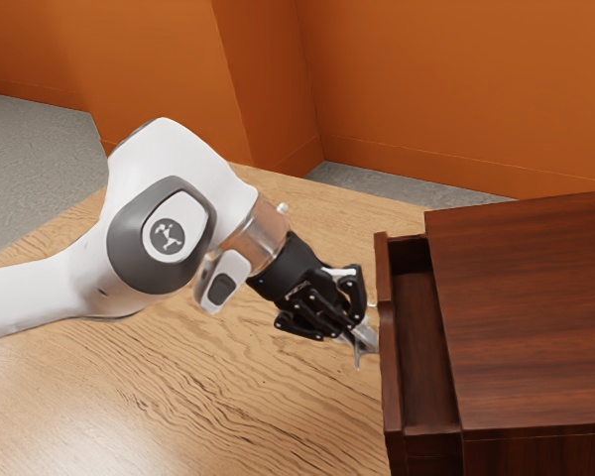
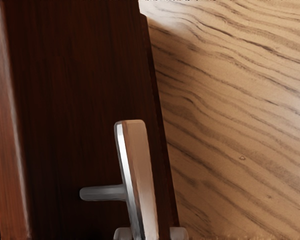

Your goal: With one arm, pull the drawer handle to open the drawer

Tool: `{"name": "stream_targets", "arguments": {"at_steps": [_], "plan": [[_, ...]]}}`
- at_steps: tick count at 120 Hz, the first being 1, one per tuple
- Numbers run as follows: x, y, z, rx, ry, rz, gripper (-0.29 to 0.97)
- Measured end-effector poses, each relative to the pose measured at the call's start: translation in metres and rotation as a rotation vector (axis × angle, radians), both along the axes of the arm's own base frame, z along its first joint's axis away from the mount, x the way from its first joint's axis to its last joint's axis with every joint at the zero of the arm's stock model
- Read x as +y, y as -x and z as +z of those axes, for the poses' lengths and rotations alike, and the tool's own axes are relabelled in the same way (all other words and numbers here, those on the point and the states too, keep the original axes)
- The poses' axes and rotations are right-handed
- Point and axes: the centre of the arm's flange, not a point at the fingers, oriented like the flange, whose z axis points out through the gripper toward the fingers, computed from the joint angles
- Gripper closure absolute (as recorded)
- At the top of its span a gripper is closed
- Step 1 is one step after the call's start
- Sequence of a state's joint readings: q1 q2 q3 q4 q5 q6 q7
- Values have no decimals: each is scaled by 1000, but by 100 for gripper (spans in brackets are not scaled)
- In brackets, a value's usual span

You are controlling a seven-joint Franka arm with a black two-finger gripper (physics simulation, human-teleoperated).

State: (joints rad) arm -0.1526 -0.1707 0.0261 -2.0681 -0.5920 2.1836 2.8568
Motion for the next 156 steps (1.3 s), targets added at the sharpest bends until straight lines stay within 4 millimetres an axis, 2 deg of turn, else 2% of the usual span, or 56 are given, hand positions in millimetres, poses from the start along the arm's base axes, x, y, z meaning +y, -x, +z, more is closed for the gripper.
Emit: {"name": "stream_targets", "arguments": {"at_steps": [17, 56, 93, 107, 126, 142, 156], "plan": [[11, 8, -3, 2, 1, 7, 75], [51, 44, -1, -13, 16, 49, 75], [79, 68, -5, -8, 44, 90, 75], [83, 76, -2, -16, 49, 93, 75], [86, 83, 2, -27, 53, 98, 76], [100, 84, 1, -26, 54, 117, 76], [104, 84, 1, -25, 51, 120, 76]]}}
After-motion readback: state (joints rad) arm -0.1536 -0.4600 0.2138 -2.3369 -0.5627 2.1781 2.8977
